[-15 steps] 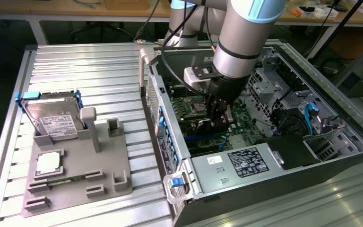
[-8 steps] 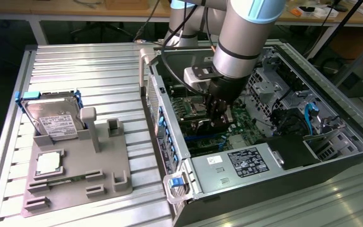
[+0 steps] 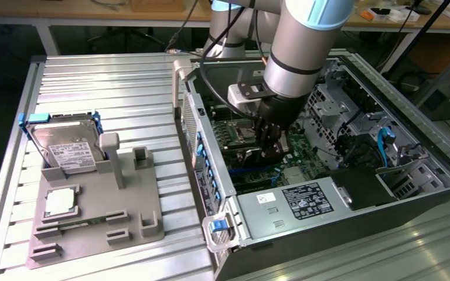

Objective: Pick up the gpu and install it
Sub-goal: 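Insert the gpu into the slot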

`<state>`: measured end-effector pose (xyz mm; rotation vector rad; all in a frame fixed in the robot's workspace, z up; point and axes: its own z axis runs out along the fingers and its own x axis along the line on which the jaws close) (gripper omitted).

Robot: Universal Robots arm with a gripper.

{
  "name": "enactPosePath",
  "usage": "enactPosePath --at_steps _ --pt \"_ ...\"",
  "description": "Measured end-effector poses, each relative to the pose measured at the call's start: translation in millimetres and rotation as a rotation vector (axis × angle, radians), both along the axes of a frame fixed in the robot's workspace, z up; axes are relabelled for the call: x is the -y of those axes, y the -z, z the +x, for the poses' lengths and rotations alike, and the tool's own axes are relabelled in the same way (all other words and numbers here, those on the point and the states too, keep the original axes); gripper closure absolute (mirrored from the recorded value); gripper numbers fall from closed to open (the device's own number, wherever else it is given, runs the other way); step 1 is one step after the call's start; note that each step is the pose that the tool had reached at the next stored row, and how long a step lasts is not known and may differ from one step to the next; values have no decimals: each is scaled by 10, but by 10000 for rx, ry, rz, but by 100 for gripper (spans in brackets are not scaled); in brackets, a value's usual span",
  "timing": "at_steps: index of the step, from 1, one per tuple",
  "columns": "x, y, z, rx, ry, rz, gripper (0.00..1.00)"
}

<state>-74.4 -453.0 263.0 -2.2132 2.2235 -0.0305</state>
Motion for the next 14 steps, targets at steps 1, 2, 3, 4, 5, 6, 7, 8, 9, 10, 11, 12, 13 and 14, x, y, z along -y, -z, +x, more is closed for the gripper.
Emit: enactPosePath --at_steps 1,2,3,4,5,6,7,8,9,10,11,12,13,14 --pt "3 2 0 0 -1 1 73" --pt "4 4 0 0 -1 1 73" --pt "5 6 -1 -1 -2 -2 73" --pt "5 10 -6 0 -1 0 73" --pt "5 15 -14 -1 -1 0 73" --pt "5 19 -18 0 -1 1 73" --pt "5 23 -18 0 -2 1 73" --pt "5 26 -18 0 -3 0 73" --pt "5 27 -19 -1 -3 -1 73" --pt "5 27 -19 -1 -1 -2 73" --pt "5 27 -19 -1 -1 -2 73" --pt "5 28 -19 -1 -1 -2 73" --pt "5 30 -19 0 -1 0 73" --pt "5 37 -19 2 -1 4 73"
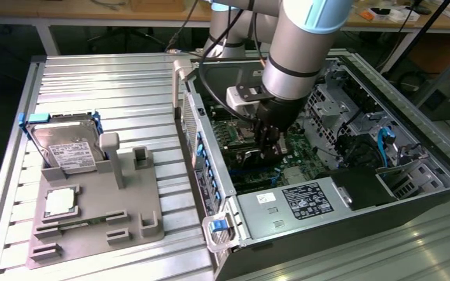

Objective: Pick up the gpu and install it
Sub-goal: 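Insert the gpu into the slot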

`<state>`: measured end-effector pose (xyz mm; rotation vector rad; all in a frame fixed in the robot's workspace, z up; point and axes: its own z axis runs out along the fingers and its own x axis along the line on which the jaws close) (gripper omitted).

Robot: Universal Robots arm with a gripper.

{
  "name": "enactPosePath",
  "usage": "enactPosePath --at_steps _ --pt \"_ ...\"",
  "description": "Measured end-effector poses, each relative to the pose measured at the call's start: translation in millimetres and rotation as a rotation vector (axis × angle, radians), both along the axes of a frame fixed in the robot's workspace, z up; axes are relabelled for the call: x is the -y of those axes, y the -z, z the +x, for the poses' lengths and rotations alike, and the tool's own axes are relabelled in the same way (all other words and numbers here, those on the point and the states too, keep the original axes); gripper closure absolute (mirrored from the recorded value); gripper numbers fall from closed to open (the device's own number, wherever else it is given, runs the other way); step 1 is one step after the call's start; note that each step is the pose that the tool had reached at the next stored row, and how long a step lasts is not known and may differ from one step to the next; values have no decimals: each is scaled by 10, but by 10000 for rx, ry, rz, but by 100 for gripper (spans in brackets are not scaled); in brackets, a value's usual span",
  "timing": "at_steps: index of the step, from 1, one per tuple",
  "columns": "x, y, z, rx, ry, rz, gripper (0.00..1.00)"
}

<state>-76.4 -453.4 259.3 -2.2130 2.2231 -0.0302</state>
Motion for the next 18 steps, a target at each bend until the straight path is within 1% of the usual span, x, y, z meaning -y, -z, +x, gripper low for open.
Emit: enactPosePath --at_steps 2,6,18 --pt "1 29 0 -4 0 -7 73" --pt "1 58 0 -3 0 -7 73" --pt "0 60 0 -2 0 -5 73"
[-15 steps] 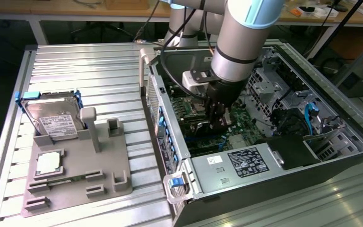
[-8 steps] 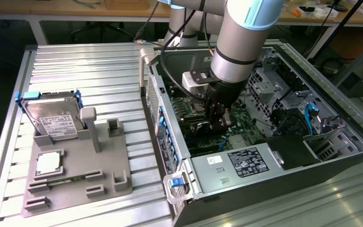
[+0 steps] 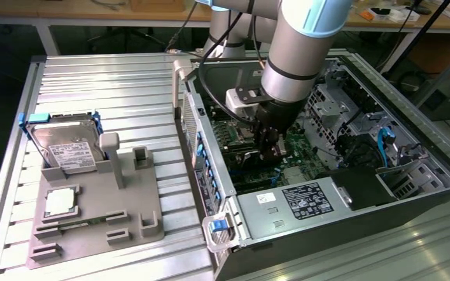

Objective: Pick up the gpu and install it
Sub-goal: 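Insert the gpu into the slot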

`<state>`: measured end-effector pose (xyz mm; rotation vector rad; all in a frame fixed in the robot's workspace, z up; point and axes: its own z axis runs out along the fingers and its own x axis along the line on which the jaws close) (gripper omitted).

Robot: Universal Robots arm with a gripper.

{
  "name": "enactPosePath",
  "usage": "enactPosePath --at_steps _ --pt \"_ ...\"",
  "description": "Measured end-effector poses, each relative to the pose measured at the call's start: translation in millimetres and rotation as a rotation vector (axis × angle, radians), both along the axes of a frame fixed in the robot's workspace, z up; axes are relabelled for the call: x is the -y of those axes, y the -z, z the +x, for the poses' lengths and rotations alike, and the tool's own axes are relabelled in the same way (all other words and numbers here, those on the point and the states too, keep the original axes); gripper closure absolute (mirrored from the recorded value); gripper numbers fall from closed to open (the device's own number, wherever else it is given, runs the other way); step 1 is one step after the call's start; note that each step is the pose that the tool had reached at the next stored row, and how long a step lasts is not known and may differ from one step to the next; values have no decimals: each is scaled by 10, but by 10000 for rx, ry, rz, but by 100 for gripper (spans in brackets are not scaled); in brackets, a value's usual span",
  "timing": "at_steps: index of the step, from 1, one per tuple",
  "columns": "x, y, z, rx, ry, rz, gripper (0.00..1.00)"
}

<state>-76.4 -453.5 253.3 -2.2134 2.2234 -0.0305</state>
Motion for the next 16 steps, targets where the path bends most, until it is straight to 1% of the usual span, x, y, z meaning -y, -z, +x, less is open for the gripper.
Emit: enactPosePath --at_steps 4,7,13,14,15,16 --pt "0 6 0 -1 0 -1 73" --pt "0 42 -1 -1 0 -1 73" --pt "0 44 -1 0 0 0 73" --pt "0 45 -1 0 1 2 73" --pt "-2 51 -1 7 1 18 73" --pt "-1 49 -1 5 0 11 66"
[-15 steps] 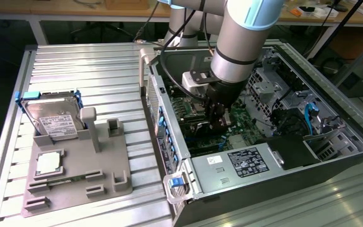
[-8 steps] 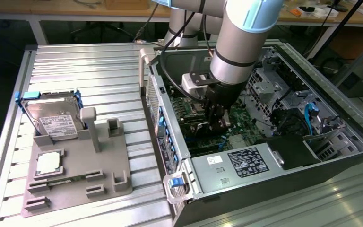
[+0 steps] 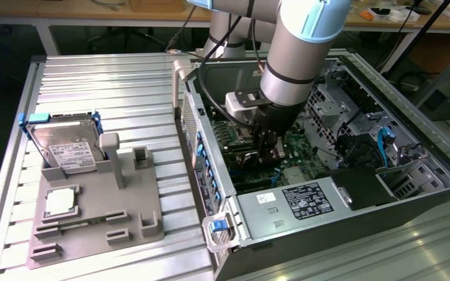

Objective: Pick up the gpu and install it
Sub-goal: 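Insert the gpu into the slot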

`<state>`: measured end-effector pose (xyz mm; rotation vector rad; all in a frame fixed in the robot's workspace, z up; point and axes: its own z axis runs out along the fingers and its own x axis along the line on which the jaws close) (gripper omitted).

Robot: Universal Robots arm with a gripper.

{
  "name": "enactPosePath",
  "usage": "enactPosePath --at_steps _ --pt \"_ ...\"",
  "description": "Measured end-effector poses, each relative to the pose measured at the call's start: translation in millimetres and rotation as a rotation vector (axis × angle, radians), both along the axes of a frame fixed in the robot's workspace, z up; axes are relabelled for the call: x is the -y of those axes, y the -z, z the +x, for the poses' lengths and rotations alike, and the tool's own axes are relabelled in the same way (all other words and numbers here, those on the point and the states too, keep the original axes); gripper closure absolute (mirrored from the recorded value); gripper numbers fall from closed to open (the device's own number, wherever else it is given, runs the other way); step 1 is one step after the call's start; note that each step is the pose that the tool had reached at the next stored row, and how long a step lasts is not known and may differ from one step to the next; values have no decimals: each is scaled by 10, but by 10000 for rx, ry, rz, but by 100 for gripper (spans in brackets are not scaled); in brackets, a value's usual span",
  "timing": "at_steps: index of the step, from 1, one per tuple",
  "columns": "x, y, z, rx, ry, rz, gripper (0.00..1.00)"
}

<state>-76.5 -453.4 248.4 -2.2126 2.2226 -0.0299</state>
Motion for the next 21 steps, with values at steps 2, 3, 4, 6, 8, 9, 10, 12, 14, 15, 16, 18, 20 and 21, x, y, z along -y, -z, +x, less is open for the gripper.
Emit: enactPosePath --at_steps 2,3,4,6,8,9,10,12,14,15,16,18,20,21 --pt "1 -5 0 -5 0 -10 66" --pt "1 -37 -1 -6 0 -12 60" --pt "1 -83 0 -5 0 -11 60" --pt "1 -184 -1 -5 1 -11 60" --pt "1 -329 -2 -5 -1 -8 60" --pt "-1 -343 -8 -5 0 -7 60" --pt "-1 -344 -9 -3 1 -9 60" --pt "-1 -345 -9 -4 0 -11 67" --pt "-1 -345 -9 -4 1 -12 80" --pt "-1 -345 -9 -4 1 -12 80" --pt "-1 -345 -9 -3 1 -11 86" --pt "-1 -346 -9 -4 1 -13 89" --pt "-1 -346 -9 -4 1 -13 89" --pt "-1 -346 -9 -4 1 -13 89"
